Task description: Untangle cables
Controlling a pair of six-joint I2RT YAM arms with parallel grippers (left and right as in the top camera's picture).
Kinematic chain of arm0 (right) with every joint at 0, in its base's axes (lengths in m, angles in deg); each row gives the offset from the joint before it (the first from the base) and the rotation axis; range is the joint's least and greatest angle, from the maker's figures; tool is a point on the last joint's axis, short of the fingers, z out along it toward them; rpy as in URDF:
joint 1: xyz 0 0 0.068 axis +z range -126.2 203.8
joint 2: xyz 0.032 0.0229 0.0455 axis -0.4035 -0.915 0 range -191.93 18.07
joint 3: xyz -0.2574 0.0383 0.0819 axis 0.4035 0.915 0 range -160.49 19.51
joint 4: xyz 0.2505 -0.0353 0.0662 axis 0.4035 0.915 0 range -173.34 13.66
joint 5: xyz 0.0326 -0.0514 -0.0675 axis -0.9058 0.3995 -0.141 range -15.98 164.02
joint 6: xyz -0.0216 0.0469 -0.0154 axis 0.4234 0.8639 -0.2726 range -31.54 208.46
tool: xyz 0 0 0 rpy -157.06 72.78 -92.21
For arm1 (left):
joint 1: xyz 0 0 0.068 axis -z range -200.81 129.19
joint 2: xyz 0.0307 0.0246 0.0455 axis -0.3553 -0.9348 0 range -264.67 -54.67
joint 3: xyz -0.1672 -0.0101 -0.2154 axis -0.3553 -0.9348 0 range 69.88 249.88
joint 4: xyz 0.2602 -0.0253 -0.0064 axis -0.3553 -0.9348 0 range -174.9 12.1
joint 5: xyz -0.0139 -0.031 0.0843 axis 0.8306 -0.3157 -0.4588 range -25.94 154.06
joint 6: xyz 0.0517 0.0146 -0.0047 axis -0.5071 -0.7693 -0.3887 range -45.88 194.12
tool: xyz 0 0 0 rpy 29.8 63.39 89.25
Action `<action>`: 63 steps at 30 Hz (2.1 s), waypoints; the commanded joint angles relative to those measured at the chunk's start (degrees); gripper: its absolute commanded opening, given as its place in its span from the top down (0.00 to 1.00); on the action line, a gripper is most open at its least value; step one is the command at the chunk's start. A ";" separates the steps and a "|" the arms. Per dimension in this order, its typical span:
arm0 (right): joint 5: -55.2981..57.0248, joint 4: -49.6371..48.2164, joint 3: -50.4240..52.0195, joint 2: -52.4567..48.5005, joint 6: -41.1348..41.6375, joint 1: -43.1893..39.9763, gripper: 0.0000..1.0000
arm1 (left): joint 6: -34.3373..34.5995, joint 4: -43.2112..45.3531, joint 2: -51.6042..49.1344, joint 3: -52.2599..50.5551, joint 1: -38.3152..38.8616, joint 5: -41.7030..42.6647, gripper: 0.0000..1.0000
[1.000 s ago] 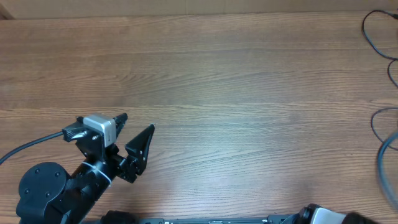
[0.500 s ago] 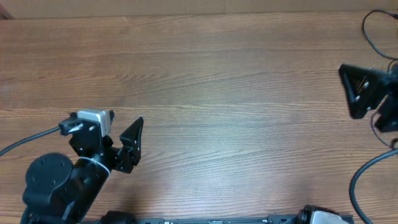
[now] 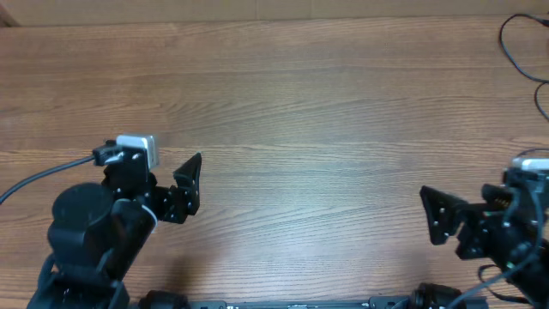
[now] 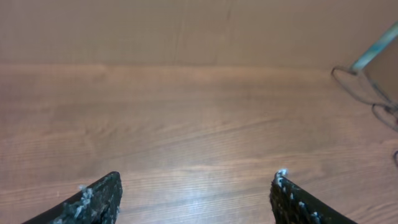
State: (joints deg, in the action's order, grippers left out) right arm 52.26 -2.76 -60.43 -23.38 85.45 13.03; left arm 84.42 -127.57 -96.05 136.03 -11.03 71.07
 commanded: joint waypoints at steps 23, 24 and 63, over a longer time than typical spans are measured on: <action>-10.27 -33.94 28.55 0.81 5.99 0.31 0.00 | 3.39 -2.62 10.08 -13.99 0.37 -4.17 0.42; -9.86 -33.35 28.55 0.81 5.99 0.31 0.00 | 8.90 -2.10 10.08 -13.86 0.37 -3.43 0.36; -9.88 -24.26 28.55 0.81 6.01 0.31 0.00 | 4.31 21.27 13.75 -18.91 0.57 -10.23 0.00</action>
State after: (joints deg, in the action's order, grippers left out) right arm 42.51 -26.78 -31.88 -22.86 91.44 13.03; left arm 98.45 -109.65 -85.80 121.27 -11.03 69.51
